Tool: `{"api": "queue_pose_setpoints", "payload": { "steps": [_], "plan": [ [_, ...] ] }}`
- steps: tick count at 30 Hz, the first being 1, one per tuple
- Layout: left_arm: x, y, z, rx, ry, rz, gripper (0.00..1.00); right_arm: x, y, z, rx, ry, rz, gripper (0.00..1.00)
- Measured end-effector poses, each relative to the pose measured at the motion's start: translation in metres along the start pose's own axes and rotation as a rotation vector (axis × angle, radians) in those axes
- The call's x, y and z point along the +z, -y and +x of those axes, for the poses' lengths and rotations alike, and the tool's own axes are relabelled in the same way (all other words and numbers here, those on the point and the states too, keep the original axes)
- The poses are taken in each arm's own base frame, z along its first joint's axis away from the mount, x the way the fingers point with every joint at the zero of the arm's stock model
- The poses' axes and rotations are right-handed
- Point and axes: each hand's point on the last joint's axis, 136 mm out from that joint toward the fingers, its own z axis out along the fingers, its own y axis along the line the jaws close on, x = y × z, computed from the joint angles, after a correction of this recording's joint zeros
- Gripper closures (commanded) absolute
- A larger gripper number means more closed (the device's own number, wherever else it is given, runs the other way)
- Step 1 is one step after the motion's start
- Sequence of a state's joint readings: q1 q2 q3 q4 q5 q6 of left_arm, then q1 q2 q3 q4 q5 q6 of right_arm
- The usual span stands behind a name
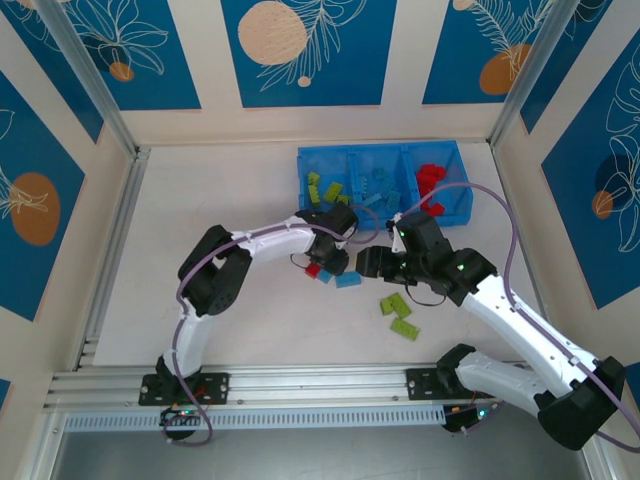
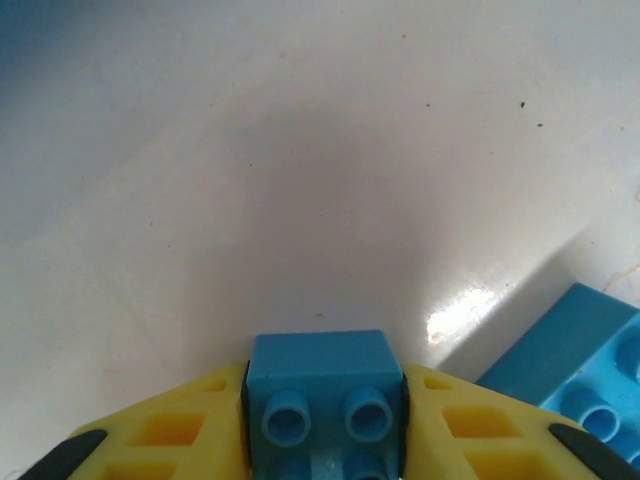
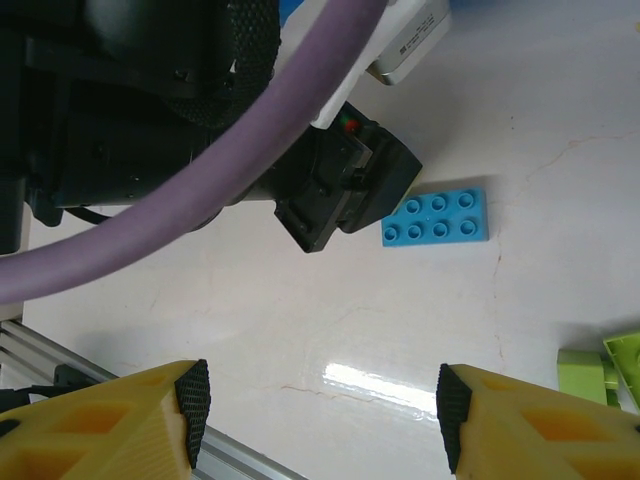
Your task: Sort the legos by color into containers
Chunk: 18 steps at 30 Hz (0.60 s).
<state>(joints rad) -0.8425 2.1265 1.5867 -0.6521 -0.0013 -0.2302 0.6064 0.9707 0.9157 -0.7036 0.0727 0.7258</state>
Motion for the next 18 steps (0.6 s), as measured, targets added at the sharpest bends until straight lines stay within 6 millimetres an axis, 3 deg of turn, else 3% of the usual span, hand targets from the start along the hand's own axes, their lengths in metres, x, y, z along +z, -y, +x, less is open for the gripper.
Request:
{"api": "queue_pose_setpoints", "payload": {
  "steps": [6,9,12,14,18],
  "plan": [
    [-0.014,0.010,-0.003,0.010,0.028,0.030,0.72,-0.014,-0.003,-0.005,0.009,0.052,-0.021,0.37],
    [-0.051,0.026,-0.016,0.042,0.115,0.057,0.72,-0.025,-0.003,-0.009,0.017,0.102,-0.030,0.37],
    [-0.106,0.049,-0.034,0.080,0.255,0.102,0.70,-0.036,0.001,-0.012,0.029,0.158,-0.029,0.37],
    [-0.145,0.061,-0.054,0.096,0.368,0.126,0.69,-0.043,0.005,-0.014,0.045,0.197,-0.024,0.37],
    [-0.190,0.068,-0.110,0.133,0.578,0.101,0.69,-0.054,0.016,-0.017,0.082,0.272,-0.011,0.37]
  ]
}}
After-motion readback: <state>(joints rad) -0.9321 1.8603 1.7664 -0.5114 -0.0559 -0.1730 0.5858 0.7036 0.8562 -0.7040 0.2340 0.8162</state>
